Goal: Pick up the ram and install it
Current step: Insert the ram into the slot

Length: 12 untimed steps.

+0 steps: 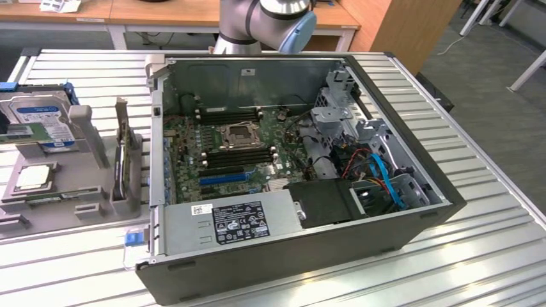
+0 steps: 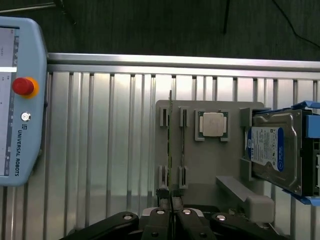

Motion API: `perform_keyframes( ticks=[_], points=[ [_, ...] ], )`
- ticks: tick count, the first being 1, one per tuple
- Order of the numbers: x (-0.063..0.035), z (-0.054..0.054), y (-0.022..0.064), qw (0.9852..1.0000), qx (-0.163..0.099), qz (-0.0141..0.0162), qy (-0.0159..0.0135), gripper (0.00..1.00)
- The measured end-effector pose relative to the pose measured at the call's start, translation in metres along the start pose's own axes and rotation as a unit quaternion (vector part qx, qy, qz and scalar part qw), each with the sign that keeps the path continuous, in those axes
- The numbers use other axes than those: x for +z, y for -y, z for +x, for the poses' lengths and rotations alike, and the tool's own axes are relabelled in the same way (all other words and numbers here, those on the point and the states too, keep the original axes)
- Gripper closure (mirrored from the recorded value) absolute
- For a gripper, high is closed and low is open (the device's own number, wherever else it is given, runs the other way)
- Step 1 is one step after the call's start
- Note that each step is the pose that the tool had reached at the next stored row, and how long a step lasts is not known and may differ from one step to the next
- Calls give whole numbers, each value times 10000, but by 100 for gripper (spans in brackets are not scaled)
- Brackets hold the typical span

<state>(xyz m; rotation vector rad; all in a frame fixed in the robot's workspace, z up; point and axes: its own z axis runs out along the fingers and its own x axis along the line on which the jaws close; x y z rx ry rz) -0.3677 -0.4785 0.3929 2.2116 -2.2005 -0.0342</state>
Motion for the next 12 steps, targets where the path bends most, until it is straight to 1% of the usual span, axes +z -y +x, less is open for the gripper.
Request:
perform_keyframes(
  ticks=[5,12],
  points=[
    [-68,0,-2,10000,0,0,0,88],
    [-77,0,-2,10000,0,-1,0,88]
  ],
)
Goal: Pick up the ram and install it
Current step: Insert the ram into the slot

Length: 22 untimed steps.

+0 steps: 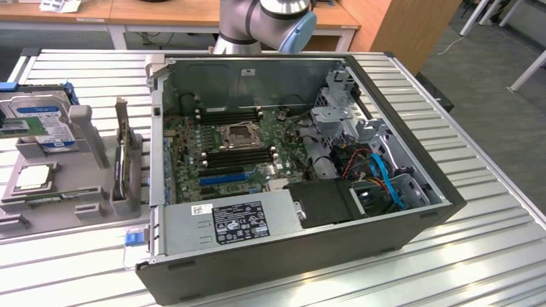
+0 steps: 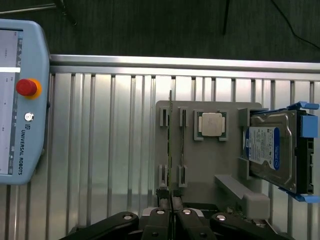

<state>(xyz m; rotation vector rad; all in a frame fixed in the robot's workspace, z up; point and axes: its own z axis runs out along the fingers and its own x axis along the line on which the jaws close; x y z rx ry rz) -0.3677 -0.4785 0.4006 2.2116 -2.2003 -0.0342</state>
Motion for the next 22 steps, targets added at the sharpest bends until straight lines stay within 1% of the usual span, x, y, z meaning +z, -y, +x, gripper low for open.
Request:
perform_keyframes(
  ticks=[5,10,22],
  points=[
    [-1,-1,5,10000,1,0,0,88],
    [-1,0,39,10000,0,0,0,88],
    [-6,1,206,10000,0,0,0,88]
  ],
)
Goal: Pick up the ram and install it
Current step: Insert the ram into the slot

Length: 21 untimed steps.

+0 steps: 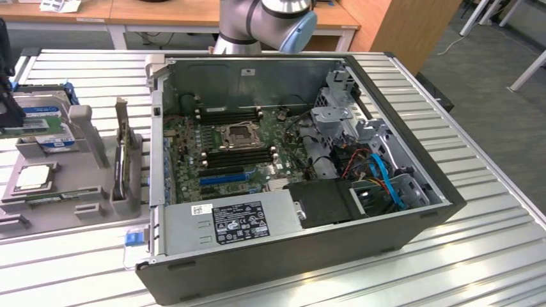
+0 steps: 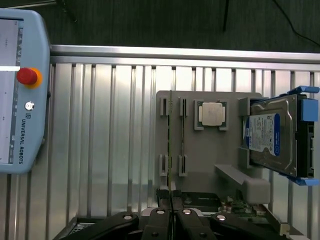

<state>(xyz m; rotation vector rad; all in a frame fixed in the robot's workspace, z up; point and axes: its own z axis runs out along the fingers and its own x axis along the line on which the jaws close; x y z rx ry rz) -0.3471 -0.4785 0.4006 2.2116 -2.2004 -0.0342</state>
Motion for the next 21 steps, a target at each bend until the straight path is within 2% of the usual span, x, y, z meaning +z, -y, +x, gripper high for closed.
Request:
perform_keyframes(
  ticks=[21],
  points=[
    [-12,2,363,10000,0,0,0,88]
  ],
)
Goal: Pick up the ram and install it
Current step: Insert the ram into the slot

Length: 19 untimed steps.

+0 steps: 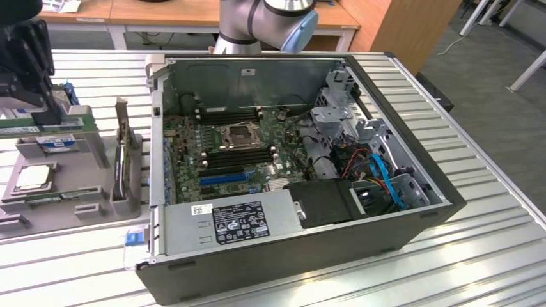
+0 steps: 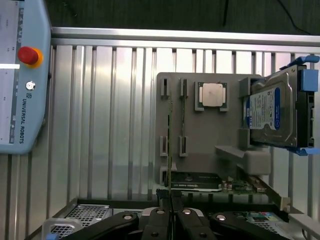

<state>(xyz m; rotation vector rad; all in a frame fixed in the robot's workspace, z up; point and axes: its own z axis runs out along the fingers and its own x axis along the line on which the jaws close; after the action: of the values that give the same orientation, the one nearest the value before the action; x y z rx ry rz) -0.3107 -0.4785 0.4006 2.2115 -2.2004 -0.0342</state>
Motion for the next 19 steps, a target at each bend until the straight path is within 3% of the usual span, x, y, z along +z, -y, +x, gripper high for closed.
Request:
perform_keyframes(
  ticks=[19],
  points=[
    [-11,2,357,10000,0,0,0,88]
  ],
)
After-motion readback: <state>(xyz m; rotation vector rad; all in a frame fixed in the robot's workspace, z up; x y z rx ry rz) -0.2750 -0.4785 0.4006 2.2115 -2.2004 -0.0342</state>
